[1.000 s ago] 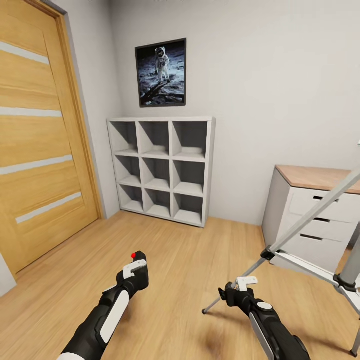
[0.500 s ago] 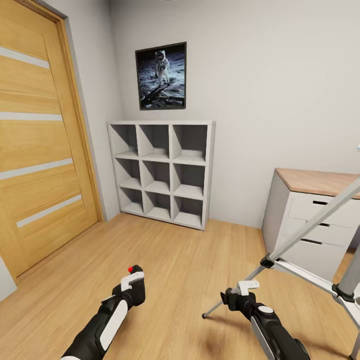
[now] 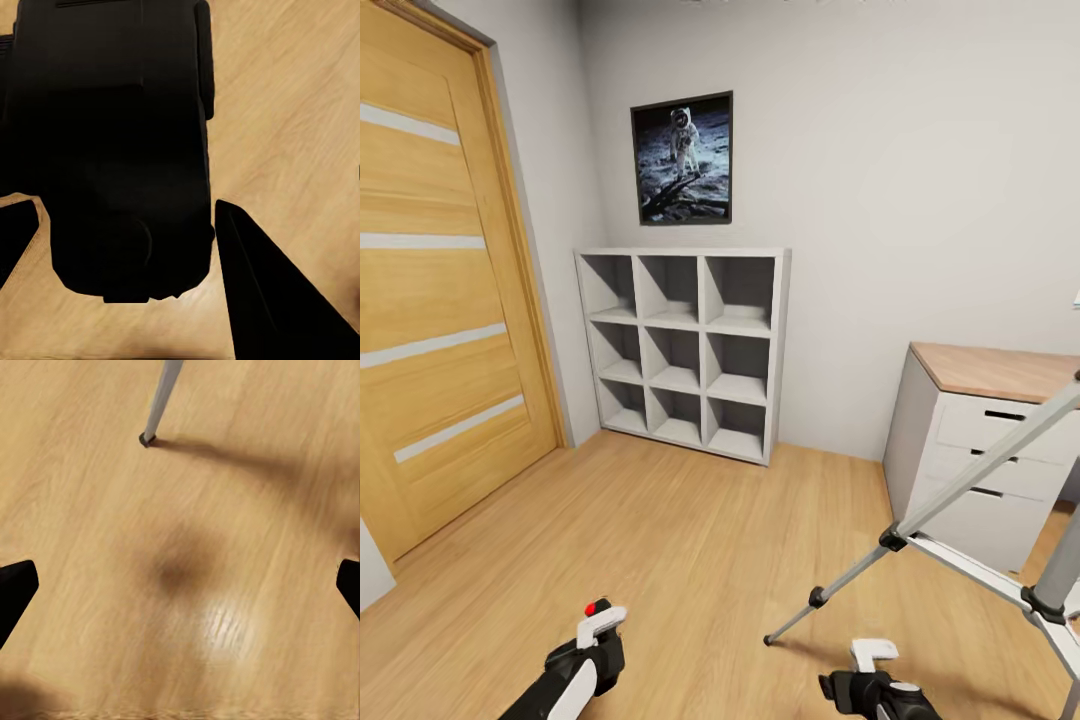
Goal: Attach the digital camera to the camera tripod in the bedroom.
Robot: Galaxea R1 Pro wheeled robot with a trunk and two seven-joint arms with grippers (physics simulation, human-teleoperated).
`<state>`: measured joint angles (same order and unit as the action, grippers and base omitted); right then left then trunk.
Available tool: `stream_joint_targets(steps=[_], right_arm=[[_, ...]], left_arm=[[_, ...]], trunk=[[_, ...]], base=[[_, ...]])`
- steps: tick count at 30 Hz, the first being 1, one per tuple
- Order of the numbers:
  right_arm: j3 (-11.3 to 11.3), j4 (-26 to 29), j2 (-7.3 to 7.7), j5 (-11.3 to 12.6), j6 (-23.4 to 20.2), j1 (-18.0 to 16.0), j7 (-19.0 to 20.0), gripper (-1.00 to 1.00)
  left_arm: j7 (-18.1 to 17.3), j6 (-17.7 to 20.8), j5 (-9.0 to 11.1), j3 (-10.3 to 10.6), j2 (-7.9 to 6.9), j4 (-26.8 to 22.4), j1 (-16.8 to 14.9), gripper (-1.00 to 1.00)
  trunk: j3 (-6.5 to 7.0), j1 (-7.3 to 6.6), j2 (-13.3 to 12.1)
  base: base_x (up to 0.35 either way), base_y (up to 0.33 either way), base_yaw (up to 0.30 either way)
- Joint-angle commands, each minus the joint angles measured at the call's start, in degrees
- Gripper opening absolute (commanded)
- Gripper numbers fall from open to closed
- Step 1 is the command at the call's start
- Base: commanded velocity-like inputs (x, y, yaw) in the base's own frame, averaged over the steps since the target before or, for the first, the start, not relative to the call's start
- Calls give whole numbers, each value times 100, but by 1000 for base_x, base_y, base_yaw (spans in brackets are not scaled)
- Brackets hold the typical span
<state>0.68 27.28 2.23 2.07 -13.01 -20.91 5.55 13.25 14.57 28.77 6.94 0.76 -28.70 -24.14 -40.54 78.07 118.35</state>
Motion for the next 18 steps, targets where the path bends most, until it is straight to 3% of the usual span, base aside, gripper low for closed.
stream_joint_targets(steps=[1, 2, 3, 6, 7, 8, 11, 18], right_arm=[[5, -203, 7, 15, 32, -1, 13, 100], [5, -293, 8, 11, 69, -1, 14, 100], [3, -582, 37, 3, 212, -1, 17, 100], [3, -787, 144, 13, 312, -1, 31, 100], [2, -880, 209, 18, 371, -1, 51, 100], [2, -946, 261, 25, 434, -1, 80, 100], [1, -967, 272, 22, 454, -1, 87, 100], [-14, -972, 246, 11, 450, -1, 33, 100]], left_arm=[[49, -191, 47, 43, -10, 218, -3, -100], [49, -291, 50, 43, -13, 331, -3, -100], [38, -619, 56, 39, -21, 780, -3, -100], [15, -832, 98, 37, -23, 1162, -3, -100], [0, -973, 199, 36, -16, 1385, -3, -100], [-13, -1204, 458, 41, -3, 1594, -3, -100], [-30, -1366, 706, 43, -7, 1697, -3, -100], [-36, -1420, 795, 44, -17, 1777, -3, -100]], trunk=[[13, -24, -38], [31, -46, -79], [49, -68, -119], [103, -133, -239], [121, -155, -279], [139, -177, -319], [192, -243, -440], [318, -397, -720]], base=[[0, 0, 0], [0, 0, 0], [0, 0, 0], [0, 0, 0], [0, 0, 0], [0, 0, 0], [0, 0, 0], [0, 0, 0]])
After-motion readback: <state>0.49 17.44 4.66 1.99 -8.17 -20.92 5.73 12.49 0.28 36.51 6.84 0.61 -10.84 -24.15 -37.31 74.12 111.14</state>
